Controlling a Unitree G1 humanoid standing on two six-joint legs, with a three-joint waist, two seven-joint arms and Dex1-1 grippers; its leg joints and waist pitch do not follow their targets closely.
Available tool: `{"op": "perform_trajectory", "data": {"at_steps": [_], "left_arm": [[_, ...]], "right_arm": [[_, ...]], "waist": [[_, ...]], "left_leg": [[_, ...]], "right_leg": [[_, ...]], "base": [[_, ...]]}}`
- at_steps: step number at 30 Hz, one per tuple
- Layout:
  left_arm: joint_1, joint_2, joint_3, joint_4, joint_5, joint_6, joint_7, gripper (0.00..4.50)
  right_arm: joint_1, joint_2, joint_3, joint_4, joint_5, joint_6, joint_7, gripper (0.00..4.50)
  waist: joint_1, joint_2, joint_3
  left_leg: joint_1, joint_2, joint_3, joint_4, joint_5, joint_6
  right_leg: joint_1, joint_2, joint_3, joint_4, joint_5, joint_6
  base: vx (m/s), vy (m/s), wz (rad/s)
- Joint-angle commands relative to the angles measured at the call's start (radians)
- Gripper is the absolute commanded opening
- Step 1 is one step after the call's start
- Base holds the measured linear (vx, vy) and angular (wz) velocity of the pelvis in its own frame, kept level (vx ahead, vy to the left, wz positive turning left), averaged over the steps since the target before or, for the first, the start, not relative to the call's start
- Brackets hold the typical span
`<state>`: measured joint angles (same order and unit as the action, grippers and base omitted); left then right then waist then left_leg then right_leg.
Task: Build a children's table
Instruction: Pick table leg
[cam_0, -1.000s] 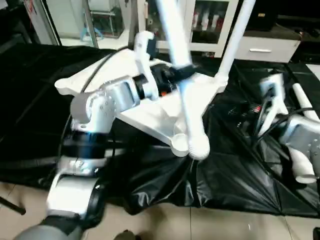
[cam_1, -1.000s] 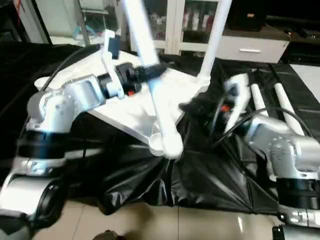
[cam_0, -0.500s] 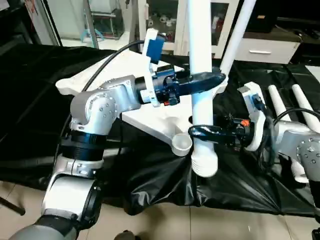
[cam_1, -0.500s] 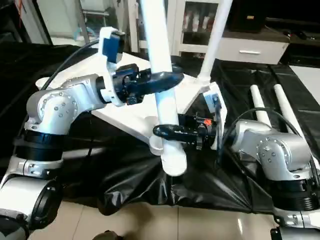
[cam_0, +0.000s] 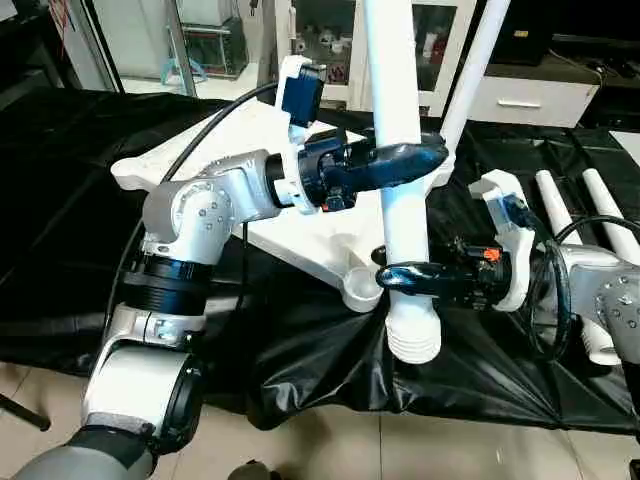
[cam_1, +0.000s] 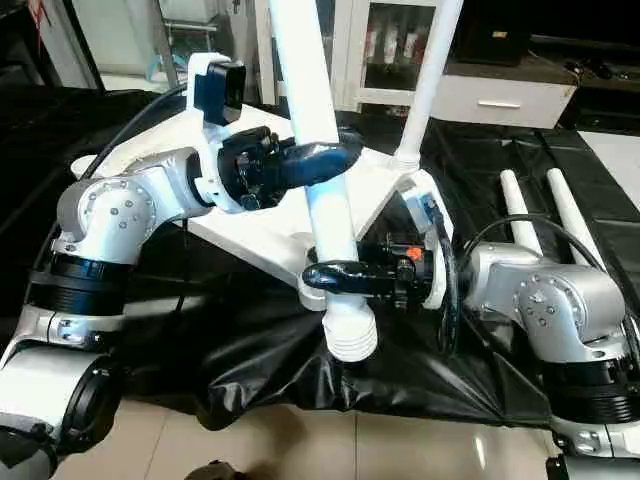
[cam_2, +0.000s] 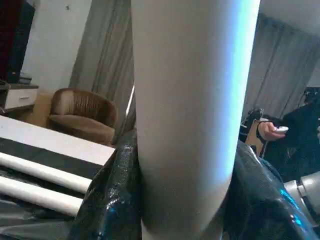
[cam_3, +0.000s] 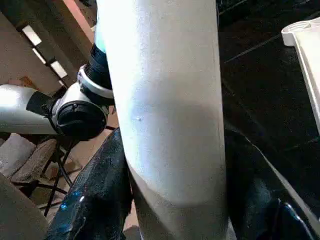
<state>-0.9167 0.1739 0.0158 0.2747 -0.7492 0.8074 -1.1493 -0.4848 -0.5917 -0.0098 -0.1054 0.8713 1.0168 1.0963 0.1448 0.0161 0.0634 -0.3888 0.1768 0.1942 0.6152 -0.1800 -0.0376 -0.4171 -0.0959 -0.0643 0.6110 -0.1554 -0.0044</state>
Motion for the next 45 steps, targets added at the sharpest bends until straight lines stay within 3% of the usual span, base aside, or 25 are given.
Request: {"op": "perform_trajectory", "data": {"at_steps": [1,6,11,13,14,19,23,24,28,32,37,45], "left_arm": [[-0.028,0.003,-0.007,-0.003,0.006,-0.012,-0.015,1.77],[-0.025,0.005,-0.013,0.000,0.015,-0.024,-0.016,1.77],[-0.008,0.000,-0.008,-0.014,0.024,-0.040,0.013,1.77],[-0.001,-0.009,-0.007,-0.008,0.066,-0.076,0.082,1.77],[-0.001,-0.014,-0.008,-0.003,0.085,-0.091,0.108,2.12],[-0.033,-0.036,0.023,0.043,0.112,-0.037,0.273,2.67],[-0.044,-0.048,-0.028,0.063,0.270,-0.051,0.490,2.90],[-0.043,-0.050,-0.030,0.063,0.275,-0.052,0.498,2.99],[-0.028,-0.128,0.017,0.028,0.291,-0.033,0.682,3.28],[-0.022,-0.170,0.052,0.008,0.256,0.003,0.742,3.05],[-0.018,-0.178,0.063,0.011,0.265,0.006,0.760,2.64],[-0.015,-0.175,0.087,-0.001,0.256,0.018,0.787,2.09]], "right_arm": [[-0.008,-0.006,0.004,-0.009,0.011,0.008,-0.004,2.12],[-0.007,0.015,-0.003,-0.008,-0.002,-0.005,-0.033,2.00],[-0.013,0.066,-0.023,0.011,-0.056,-0.069,-0.123,1.98],[-0.016,0.089,-0.031,0.015,-0.081,-0.104,-0.165,1.96],[-0.018,0.095,-0.032,0.018,-0.091,-0.114,-0.178,1.96],[-0.034,0.134,-0.021,0.047,-0.198,-0.212,-0.287,1.92],[-0.050,0.168,-0.009,0.065,-0.264,-0.266,-0.375,1.87],[-0.051,0.170,-0.008,0.066,-0.267,-0.269,-0.378,1.86],[-0.055,0.213,0.032,0.071,-0.363,-0.342,-0.453,1.86],[-0.055,0.228,0.049,0.075,-0.391,-0.360,-0.476,1.85],[-0.058,0.234,0.059,0.085,-0.406,-0.374,-0.480,1.85],[-0.054,0.237,0.061,0.091,-0.429,-0.394,-0.483,1.84]], "waist": [[0.003,-0.021,-0.082],[0.003,-0.021,-0.083],[-0.001,-0.021,-0.081],[-0.002,-0.021,-0.081],[-0.003,-0.020,-0.082],[-0.003,-0.019,-0.082],[-0.004,-0.023,-0.082],[-0.005,-0.024,-0.082],[-0.005,-0.025,-0.086],[-0.006,-0.028,-0.084],[-0.008,-0.026,-0.081],[-0.007,-0.025,-0.083]], "left_leg": [[0.020,0.045,-0.021,-0.070,-0.153,0.013],[0.020,0.045,-0.021,-0.070,-0.145,0.015],[0.020,0.045,-0.022,-0.071,-0.158,0.004],[0.020,0.046,-0.022,-0.072,-0.160,0.000],[0.021,0.047,-0.023,-0.073,-0.164,-0.003],[0.022,0.045,-0.023,-0.074,-0.169,-0.020],[0.022,0.045,-0.024,-0.075,-0.161,-0.017],[0.020,0.044,-0.024,-0.074,-0.156,-0.016],[0.015,0.041,-0.022,-0.068,-0.115,-0.001],[0.016,0.041,-0.021,-0.068,-0.124,0.023],[0.016,0.040,-0.022,-0.072,-0.158,0.017],[0.016,0.040,-0.023,-0.071,-0.144,0.019]], "right_leg": [[0.054,-0.058,0.037,-0.070,-0.284,-0.192],[0.055,-0.059,0.037,-0.067,-0.269,-0.200],[0.053,-0.060,0.037,-0.069,-0.289,-0.193],[0.052,-0.059,0.037,-0.069,-0.292,-0.189],[0.051,-0.059,0.037,-0.069,-0.289,-0.186],[0.051,-0.059,0.037,-0.071,-0.294,-0.169],[0.050,-0.056,0.038,-0.071,-0.285,-0.151],[0.052,-0.056,0.038,-0.071,-0.281,-0.147],[0.056,-0.056,0.037,-0.063,-0.202,-0.177],[0.055,-0.054,0.036,-0.067,-0.226,-0.183],[0.052,-0.052,0.035,-0.077,-0.296,-0.150],[0.053,-0.052,0.037,-0.071,-0.241,-0.163]], "base": [[0.000,0.000,0.00],[0.000,0.000,0.00],[0.000,0.000,0.00],[0.000,0.000,0.00],[0.000,0.000,0.00],[0.000,0.000,0.00],[0.000,0.000,0.00],[0.000,0.000,0.00],[0.000,0.000,0.00],[0.000,0.000,0.00],[0.000,0.000,0.00],[0.000,0.000,0.00]]}}
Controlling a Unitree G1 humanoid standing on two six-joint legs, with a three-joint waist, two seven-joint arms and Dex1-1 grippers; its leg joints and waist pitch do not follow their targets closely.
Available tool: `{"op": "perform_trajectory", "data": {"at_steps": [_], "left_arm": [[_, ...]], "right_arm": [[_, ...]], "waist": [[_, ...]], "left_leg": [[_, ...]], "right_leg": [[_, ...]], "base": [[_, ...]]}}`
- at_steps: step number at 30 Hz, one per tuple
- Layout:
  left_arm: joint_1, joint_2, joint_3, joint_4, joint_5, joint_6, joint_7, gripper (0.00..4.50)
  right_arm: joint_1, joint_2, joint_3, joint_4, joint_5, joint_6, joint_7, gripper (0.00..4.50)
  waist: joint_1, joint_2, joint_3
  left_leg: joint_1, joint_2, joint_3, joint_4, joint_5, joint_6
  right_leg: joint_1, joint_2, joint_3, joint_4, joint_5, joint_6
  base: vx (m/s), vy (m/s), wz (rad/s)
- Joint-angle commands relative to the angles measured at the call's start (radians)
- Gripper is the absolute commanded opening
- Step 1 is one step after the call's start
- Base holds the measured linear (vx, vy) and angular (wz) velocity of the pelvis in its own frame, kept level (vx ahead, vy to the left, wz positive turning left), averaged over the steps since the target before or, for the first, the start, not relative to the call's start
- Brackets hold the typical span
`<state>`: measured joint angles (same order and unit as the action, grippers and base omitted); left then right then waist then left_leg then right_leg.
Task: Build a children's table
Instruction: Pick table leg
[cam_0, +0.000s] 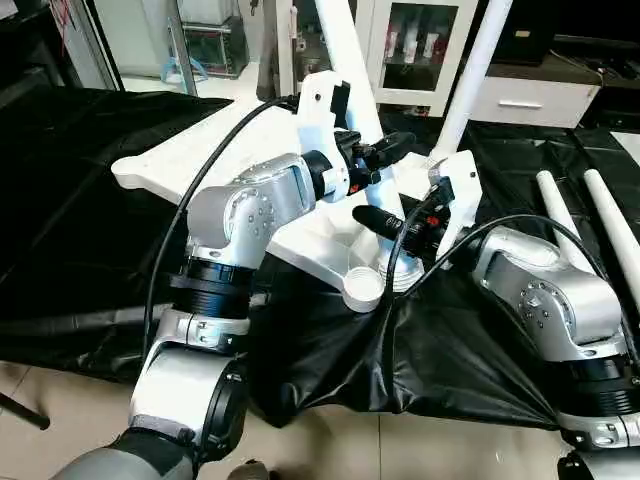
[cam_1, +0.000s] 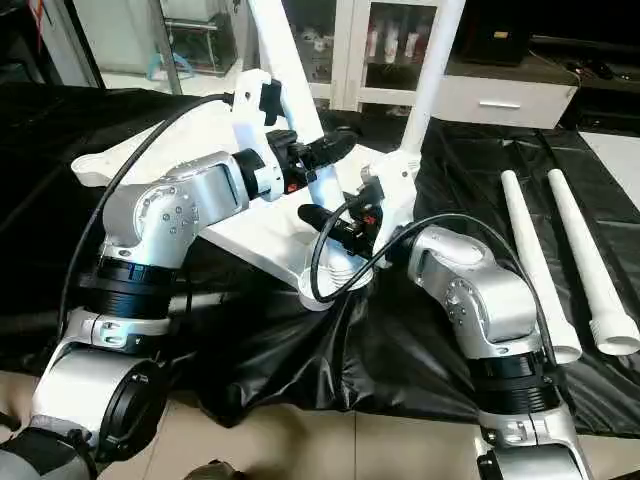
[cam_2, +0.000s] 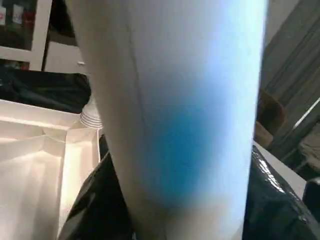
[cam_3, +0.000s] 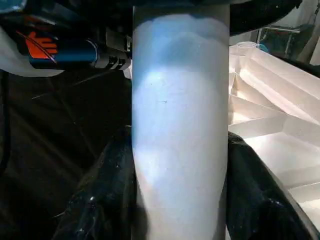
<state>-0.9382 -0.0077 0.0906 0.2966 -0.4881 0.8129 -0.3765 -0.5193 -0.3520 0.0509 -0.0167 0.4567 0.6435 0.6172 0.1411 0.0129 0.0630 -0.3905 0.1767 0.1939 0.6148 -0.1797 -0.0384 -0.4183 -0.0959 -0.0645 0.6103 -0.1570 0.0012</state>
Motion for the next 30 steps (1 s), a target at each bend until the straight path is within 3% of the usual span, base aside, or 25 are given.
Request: {"op": "perform_trajectory", "data": {"at_steps": [1,5,6,9,12,18,21,24,30], "left_arm": [[0.008,0.014,0.003,-0.025,0.001,0.005,-0.003,2.09],[0.017,0.042,-0.042,-0.039,0.029,-0.026,-0.054,1.93],[0.021,0.051,-0.056,-0.055,0.023,-0.023,-0.084,1.90],[0.031,0.079,-0.092,-0.097,-0.004,0.001,-0.167,1.87],[0.037,0.114,-0.133,-0.130,-0.018,0.014,-0.242,1.84],[0.029,0.163,-0.198,-0.160,-0.026,0.011,-0.355,1.84],[0.029,0.163,-0.198,-0.160,-0.026,0.011,-0.355,1.84],[0.024,0.185,-0.231,-0.167,-0.017,-0.004,-0.416,1.83],[0.022,0.216,-0.274,-0.168,0.000,-0.016,-0.467,1.83]], "right_arm": [[-0.019,-0.001,-0.002,0.005,-0.014,-0.030,0.000,1.84],[-0.019,0.007,-0.008,0.014,-0.024,-0.078,0.015,1.84],[-0.021,0.013,-0.020,0.024,-0.012,-0.089,0.027,2.40],[-0.023,0.012,-0.055,0.036,0.063,-0.023,0.075,2.60],[-0.023,-0.015,-0.050,0.024,0.080,0.010,0.109,2.96],[-0.039,-0.112,-0.014,0.008,0.117,0.105,0.240,2.99],[-0.039,-0.112,-0.014,0.008,0.117,0.105,0.240,2.99],[-0.043,-0.161,0.028,0.024,0.086,0.102,0.298,2.99],[-0.060,-0.206,0.059,0.036,0.070,0.105,0.346,2.99]], "waist": [[-0.004,-0.023,-0.082],[-0.007,-0.022,-0.082],[-0.007,-0.023,-0.081],[-0.007,-0.023,-0.080],[-0.008,-0.023,-0.079],[-0.005,-0.026,-0.078],[-0.005,-0.027,-0.079],[-0.005,-0.028,-0.078],[-0.006,-0.027,-0.079]], "left_leg": [[0.018,0.040,-0.021,-0.070,-0.145,0.022],[0.018,0.042,-0.022,-0.072,-0.150,0.023],[0.018,0.042,-0.022,-0.072,-0.153,0.023],[0.020,0.043,-0.022,-0.073,-0.158,0.027],[0.021,0.044,-0.022,-0.075,-0.161,0.023],[0.020,0.045,-0.020,-0.074,-0.154,0.018],[0.020,0.044,-0.021,-0.073,-0.156,0.010],[0.020,0.045,-0.021,-0.074,-0.159,0.008],[0.021,0.045,-0.021,-0.072,-0.154,0.010]], "right_leg": [[0.054,-0.052,0.037,-0.071,-0.238,-0.172],[0.052,-0.053,0.036,-0.072,-0.260,-0.164],[0.052,-0.053,0.036,-0.073,-0.260,-0.164],[0.052,-0.054,0.037,-0.073,-0.268,-0.169],[0.051,-0.052,0.037,-0.071,-0.274,-0.167],[0.053,-0.054,0.039,-0.069,-0.266,-0.173],[0.053,-0.056,0.039,-0.071,-0.282,-0.168],[0.053,-0.054,0.039,-0.070,-0.285,-0.165],[0.053,-0.055,0.040,-0.067,-0.268,-0.181]], "base": [[0.000,0.000,0.00],[0.000,0.000,0.00],[0.000,0.000,0.00],[0.000,0.000,0.00],[0.000,0.000,0.00],[0.000,0.000,0.00],[0.000,0.000,0.00],[0.000,0.000,0.00],[0.000,0.000,0.00]]}}
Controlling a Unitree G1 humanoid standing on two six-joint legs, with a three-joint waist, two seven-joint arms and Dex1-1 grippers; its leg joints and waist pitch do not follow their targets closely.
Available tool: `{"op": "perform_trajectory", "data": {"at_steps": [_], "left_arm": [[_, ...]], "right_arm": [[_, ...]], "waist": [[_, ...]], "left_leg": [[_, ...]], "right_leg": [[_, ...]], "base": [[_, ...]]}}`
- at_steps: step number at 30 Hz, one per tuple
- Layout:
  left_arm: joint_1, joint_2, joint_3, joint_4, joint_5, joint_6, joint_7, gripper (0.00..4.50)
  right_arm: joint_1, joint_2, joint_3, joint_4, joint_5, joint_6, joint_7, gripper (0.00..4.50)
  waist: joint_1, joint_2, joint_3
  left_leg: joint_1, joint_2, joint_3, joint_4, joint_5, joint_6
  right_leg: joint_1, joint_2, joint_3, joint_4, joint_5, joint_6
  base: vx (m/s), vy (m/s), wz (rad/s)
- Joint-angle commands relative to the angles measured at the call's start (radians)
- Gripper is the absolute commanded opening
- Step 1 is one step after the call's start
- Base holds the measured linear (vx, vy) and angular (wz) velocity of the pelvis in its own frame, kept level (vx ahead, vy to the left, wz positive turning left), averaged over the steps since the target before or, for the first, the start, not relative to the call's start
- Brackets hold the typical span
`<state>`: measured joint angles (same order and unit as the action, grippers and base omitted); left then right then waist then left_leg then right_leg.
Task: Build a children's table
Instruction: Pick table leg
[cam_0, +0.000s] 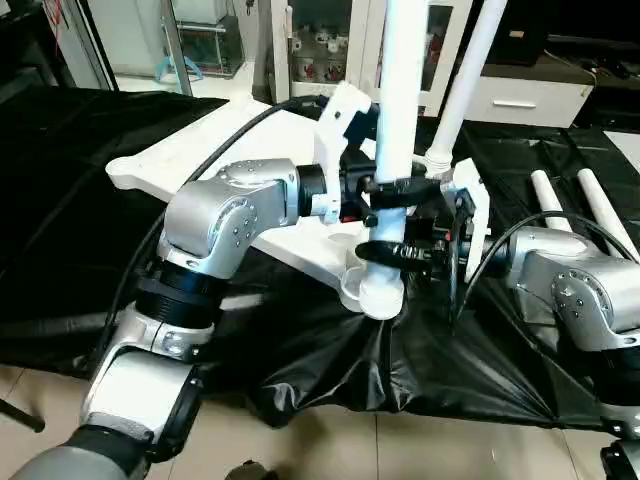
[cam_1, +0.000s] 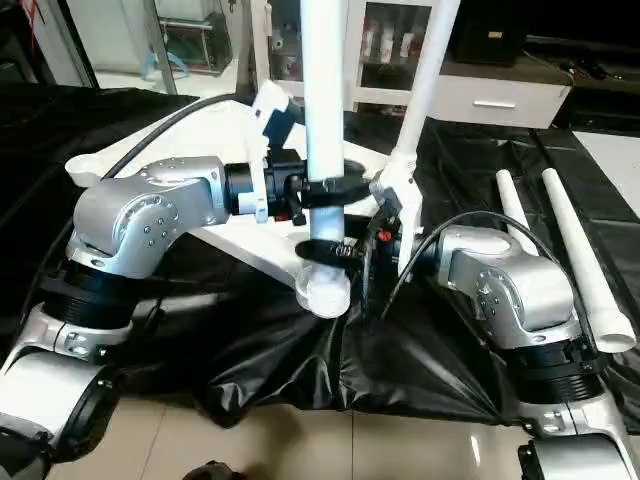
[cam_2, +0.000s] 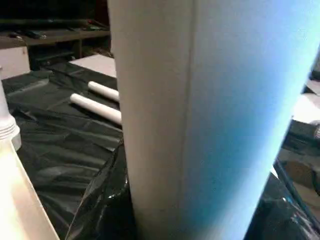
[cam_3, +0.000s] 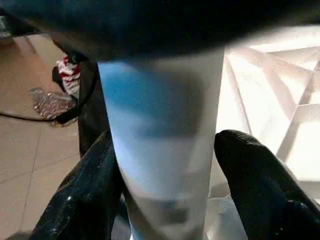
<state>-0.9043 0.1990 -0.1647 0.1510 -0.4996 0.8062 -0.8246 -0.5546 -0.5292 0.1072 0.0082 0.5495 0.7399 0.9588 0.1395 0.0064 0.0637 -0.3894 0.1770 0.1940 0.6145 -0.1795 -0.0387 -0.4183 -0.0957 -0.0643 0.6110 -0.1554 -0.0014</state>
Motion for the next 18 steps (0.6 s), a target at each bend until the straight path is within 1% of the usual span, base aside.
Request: {"op": "perform_trajectory", "data": {"at_steps": [1,2,3,4,5,7,9,12,16,18], "left_arm": [[-0.014,0.010,-0.021,-0.014,0.021,-0.015,-0.017,1.83],[-0.014,0.010,-0.021,-0.014,0.021,-0.015,-0.017,1.83],[-0.015,0.011,-0.021,-0.008,0.024,-0.018,-0.020,1.83],[-0.015,0.011,-0.021,-0.008,0.024,-0.018,-0.020,1.83],[-0.015,0.011,-0.018,-0.006,0.020,-0.017,-0.026,1.83],[-0.016,0.013,-0.018,-0.008,0.009,-0.014,-0.042,1.83],[-0.019,0.010,-0.015,-0.006,0.000,-0.009,-0.045,1.83],[-0.021,0.009,-0.013,-0.004,-0.002,-0.008,-0.047,1.83],[-0.035,-0.014,0.021,0.003,-0.020,0.011,-0.038,1.83],[-0.037,-0.014,0.022,0.005,-0.018,0.010,-0.041,1.83]], "right_arm": [[-0.026,-0.037,0.009,0.007,-0.028,0.005,0.010,2.99],[-0.026,-0.037,0.009,0.007,-0.028,0.005,0.010,2.99],[-0.025,-0.042,0.009,0.002,-0.028,0.006,0.016,2.99],[-0.025,-0.042,0.009,0.002,-0.028,0.006,0.016,2.99],[-0.024,-0.046,0.008,-0.002,-0.027,0.007,0.019,2.99],[-0.019,-0.052,0.011,-0.004,-0.029,0.006,0.028,2.99],[-0.013,-0.057,0.017,-0.005,-0.032,0.007,0.037,2.99],[-0.012,-0.059,0.021,-0.005,-0.033,0.009,0.042,2.99],[-0.001,-0.047,0.027,-0.004,-0.018,0.016,0.050,2.99],[0.002,-0.043,0.030,-0.006,-0.016,0.018,0.052,2.99]], "waist": [[-0.003,-0.021,-0.079],[-0.003,-0.022,-0.080],[-0.003,-0.019,-0.079],[-0.003,-0.020,-0.079],[-0.002,-0.018,-0.079],[-0.002,-0.020,-0.080],[-0.001,-0.018,-0.081],[-0.002,-0.019,-0.081],[-0.001,-0.019,-0.081],[0.000,-0.019,-0.081]], "left_leg": [[0.020,0.046,-0.021,-0.072,-0.156,0.010],[0.021,0.046,-0.021,-0.072,-0.156,0.009],[0.020,0.045,-0.021,-0.072,-0.156,0.009],[0.021,0.046,-0.021,-0.072,-0.158,0.008],[0.021,0.046,-0.021,-0.072,-0.159,0.009],[0.021,0.045,-0.021,-0.071,-0.157,0.010],[0.021,0.046,-0.021,-0.070,-0.152,0.014],[0.020,0.045,-0.021,-0.069,-0.151,0.017],[0.021,0.045,-0.020,-0.069,-0.155,0.018],[0.021,0.045,-0.021,-0.069,-0.151,0.019]], "right_leg": [[0.054,-0.055,0.039,-0.069,-0.271,-0.178],[0.054,-0.056,0.039,-0.068,-0.274,-0.178],[0.053,-0.056,0.040,-0.070,-0.274,-0.179],[0.054,-0.056,0.039,-0.070,-0.275,-0.179],[0.053,-0.056,0.040,-0.069,-0.274,-0.181],[0.054,-0.056,0.039,-0.069,-0.269,-0.184],[0.054,-0.055,0.039,-0.066,-0.251,-0.192],[0.055,-0.055,0.039,-0.066,-0.243,-0.199],[0.055,-0.056,0.039,-0.067,-0.254,-0.201],[0.055,-0.056,0.039,-0.066,-0.253,-0.202]], "base": [[0.000,0.000,0.00],[0.000,0.000,0.00],[0.000,0.000,0.00],[0.000,0.000,0.00],[0.000,0.000,0.00],[0.000,0.000,0.00],[0.000,0.000,0.00],[0.000,0.000,0.00],[0.000,0.000,0.00],[0.000,0.000,0.00]]}}
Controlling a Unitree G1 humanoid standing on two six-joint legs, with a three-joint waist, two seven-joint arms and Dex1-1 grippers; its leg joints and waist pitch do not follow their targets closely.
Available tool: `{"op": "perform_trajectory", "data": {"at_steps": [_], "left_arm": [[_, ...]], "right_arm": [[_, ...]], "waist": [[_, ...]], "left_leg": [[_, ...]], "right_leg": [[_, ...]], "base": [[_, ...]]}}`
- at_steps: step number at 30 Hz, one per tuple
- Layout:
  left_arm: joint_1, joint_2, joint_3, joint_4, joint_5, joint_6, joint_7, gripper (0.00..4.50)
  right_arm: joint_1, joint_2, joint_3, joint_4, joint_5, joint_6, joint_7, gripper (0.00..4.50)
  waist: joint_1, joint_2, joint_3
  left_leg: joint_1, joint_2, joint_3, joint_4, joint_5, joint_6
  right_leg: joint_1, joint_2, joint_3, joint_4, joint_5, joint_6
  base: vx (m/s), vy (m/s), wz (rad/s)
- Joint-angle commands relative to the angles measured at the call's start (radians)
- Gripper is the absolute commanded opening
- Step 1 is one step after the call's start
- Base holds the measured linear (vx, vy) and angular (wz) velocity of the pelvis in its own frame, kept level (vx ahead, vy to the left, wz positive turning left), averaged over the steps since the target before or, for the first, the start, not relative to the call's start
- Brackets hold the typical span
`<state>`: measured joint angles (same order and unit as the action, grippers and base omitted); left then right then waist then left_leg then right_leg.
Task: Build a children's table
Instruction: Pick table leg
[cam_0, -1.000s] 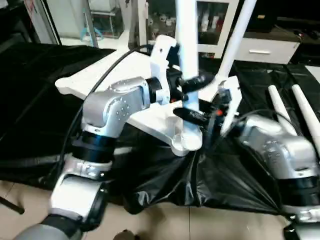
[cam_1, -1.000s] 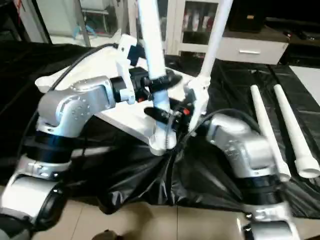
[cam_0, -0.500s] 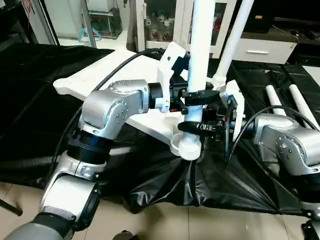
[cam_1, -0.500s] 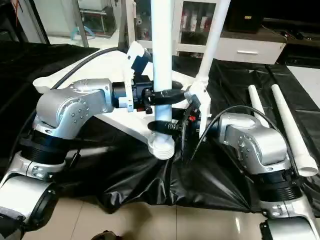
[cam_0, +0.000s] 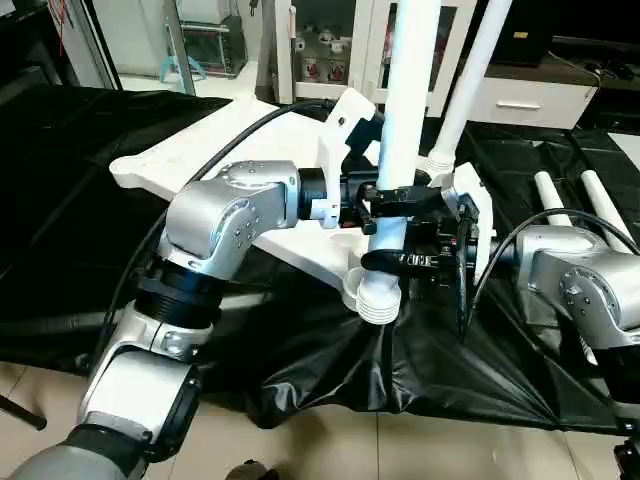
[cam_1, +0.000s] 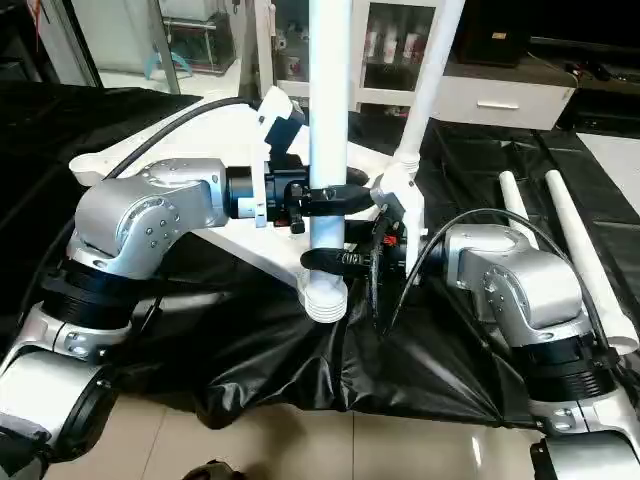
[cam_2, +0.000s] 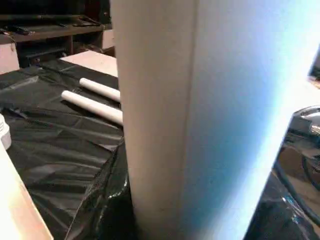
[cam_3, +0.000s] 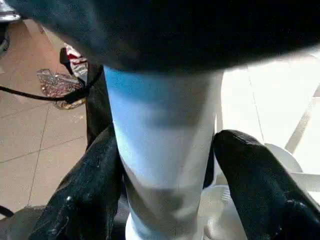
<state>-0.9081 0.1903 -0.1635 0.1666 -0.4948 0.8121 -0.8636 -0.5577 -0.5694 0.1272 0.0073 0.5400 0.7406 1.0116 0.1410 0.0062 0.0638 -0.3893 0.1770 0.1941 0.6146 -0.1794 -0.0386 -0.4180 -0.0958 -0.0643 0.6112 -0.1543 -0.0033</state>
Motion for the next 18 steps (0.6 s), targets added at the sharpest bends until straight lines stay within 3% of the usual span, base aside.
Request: {"op": "perform_trajectory", "data": {"at_steps": [1,6,7,18], "left_arm": [[-0.033,-0.005,0.021,-0.009,-0.023,0.004,-0.004,1.83],[-0.035,-0.005,0.030,-0.007,-0.034,0.005,-0.017,1.83],[-0.035,-0.005,0.031,-0.007,-0.033,0.006,-0.017,1.82],[-0.038,-0.024,0.067,-0.006,-0.067,0.033,-0.005,1.82]], "right_arm": [[0.006,-0.002,0.011,-0.005,-0.005,0.019,0.002,2.99],[0.011,0.004,0.006,-0.006,0.013,0.029,0.020,2.99],[0.012,0.004,0.006,-0.007,0.014,0.030,0.021,2.73],[0.023,0.002,-0.015,-0.017,0.059,0.049,0.066,1.90]], "waist": [[-0.003,-0.020,-0.081],[-0.002,-0.020,-0.082],[-0.001,-0.020,-0.083],[-0.001,-0.020,-0.082]], "left_leg": [[0.020,0.045,-0.021,-0.069,-0.152,0.020],[0.020,0.045,-0.021,-0.068,-0.144,0.025],[0.020,0.045,-0.021,-0.068,-0.143,0.026],[0.020,0.045,-0.021,-0.067,-0.146,0.026]], "right_leg": [[0.055,-0.055,0.038,-0.067,-0.252,-0.200],[0.056,-0.055,0.038,-0.064,-0.235,-0.207],[0.056,-0.055,0.038,-0.064,-0.235,-0.207],[0.057,-0.056,0.038,-0.066,-0.248,-0.207]], "base": [[0.000,0.000,0.00],[0.000,0.000,0.00],[0.000,0.000,0.00],[0.000,0.000,0.00]]}}
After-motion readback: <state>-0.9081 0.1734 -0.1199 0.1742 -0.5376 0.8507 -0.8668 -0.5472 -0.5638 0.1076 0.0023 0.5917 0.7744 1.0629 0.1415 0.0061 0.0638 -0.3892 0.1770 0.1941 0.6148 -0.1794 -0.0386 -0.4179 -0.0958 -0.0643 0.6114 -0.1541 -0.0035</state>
